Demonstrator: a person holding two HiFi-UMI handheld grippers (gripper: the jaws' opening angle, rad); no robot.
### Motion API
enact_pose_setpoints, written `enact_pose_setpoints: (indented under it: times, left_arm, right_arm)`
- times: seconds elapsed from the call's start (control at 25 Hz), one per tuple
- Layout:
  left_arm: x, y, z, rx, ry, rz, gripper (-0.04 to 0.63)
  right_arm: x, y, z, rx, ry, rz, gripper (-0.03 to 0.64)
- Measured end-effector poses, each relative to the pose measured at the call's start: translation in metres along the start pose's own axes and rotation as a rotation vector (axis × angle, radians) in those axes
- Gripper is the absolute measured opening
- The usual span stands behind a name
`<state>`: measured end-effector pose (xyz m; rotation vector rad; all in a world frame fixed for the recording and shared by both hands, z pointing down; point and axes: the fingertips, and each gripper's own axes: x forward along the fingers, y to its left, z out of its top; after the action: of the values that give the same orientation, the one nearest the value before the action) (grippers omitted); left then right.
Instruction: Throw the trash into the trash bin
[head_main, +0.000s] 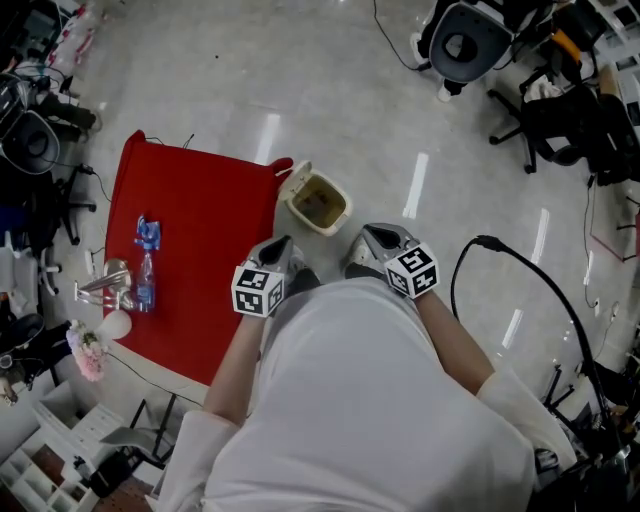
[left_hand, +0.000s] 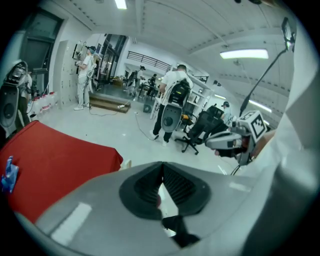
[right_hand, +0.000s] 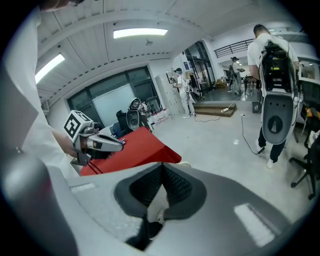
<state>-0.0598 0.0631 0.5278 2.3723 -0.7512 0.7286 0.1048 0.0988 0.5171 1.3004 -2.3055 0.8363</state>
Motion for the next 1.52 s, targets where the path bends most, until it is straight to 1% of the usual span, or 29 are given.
enact_pose_setpoints:
  times: [0.08,0.92,1.12,1.24,1.52]
  left_arm:
    - [0.0003,-0.0003,-0.0015,0.002,0.003,-0.002,0.006]
    - [0.004,0.0008,-0.0026,0.026,-0.004,0.005,0.006]
    - [0.0066,-0.003,-0.0031,0.067,0.01,-0.004,0.006]
    - [0.007,-0.0071,-0.003,0.059,0.01,-0.021,0.006]
    - [0.0047,-0.0019,-0.0044,0.045,0.001,-0.016,0.006]
  right_arm:
    - [-0.0001,-0.0002,0.0002,0.012,-0.003,0.002,0.0]
    - [0.0,-0.0027,0.0002,-0.001,-0.001,-0.002,0.0]
    - [-0.0012,-0.0052,-0.0021,0.002,0.006,-0.007,0.0]
    - [-0.0023,-0.0049,-0.0038,0.003,0.008,-0.007,0.0]
    - [0.0008,-0.0029,-0.0052,0.001,0.006,-0.008,0.0]
